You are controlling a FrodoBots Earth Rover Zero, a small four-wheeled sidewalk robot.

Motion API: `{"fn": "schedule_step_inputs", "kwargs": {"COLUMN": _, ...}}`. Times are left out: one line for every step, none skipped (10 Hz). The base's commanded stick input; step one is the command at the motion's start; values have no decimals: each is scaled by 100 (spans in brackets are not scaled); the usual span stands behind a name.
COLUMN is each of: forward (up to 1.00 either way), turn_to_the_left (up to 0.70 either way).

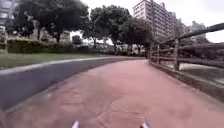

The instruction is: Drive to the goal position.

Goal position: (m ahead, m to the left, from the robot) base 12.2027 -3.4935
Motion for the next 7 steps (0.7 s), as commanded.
{"fn": "schedule_step_inputs", "kwargs": {"forward": 70, "turn_to_the_left": 0}}
{"fn": "schedule_step_inputs", "kwargs": {"forward": 70, "turn_to_the_left": 0}}
{"fn": "schedule_step_inputs", "kwargs": {"forward": 70, "turn_to_the_left": -4}}
{"fn": "schedule_step_inputs", "kwargs": {"forward": 70, "turn_to_the_left": -24}}
{"fn": "schedule_step_inputs", "kwargs": {"forward": 70, "turn_to_the_left": -33}}
{"fn": "schedule_step_inputs", "kwargs": {"forward": 70, "turn_to_the_left": -11}}
{"fn": "schedule_step_inputs", "kwargs": {"forward": 70, "turn_to_the_left": -1}}
